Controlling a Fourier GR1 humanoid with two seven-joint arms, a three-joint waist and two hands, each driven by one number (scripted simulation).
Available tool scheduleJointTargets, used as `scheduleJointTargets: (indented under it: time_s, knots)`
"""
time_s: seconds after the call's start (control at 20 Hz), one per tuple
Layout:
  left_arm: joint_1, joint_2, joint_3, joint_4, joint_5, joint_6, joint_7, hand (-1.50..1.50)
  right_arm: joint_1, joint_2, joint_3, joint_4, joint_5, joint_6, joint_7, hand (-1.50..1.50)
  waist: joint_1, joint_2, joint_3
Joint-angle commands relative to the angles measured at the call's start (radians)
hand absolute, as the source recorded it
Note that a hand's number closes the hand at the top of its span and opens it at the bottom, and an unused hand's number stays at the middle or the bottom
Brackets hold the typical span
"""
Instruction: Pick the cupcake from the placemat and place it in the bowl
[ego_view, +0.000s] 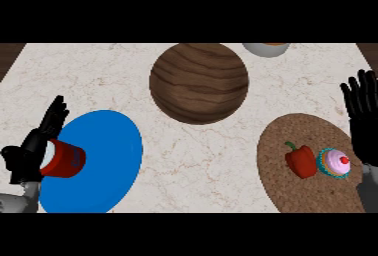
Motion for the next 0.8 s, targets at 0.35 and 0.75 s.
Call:
scheduleJointTargets:
  time_s: [0.35,0.75]
  knots:
    - [-0.051,-0.164,-0.077,-0.065,0.016,0.045,0.066,0.0,0.142,-0.271,0.129,-0.039,0.419,-0.054,0.054,1.5,-0.073,-0.024,-0.013]
    - [-0.055,-0.202,-0.106,-0.156,-0.009,0.068,0.143,0.0,0.428,-0.039,0.03,-0.315,0.206,-0.056,-0.267,-1.5,-0.036,-0.022,-0.009]
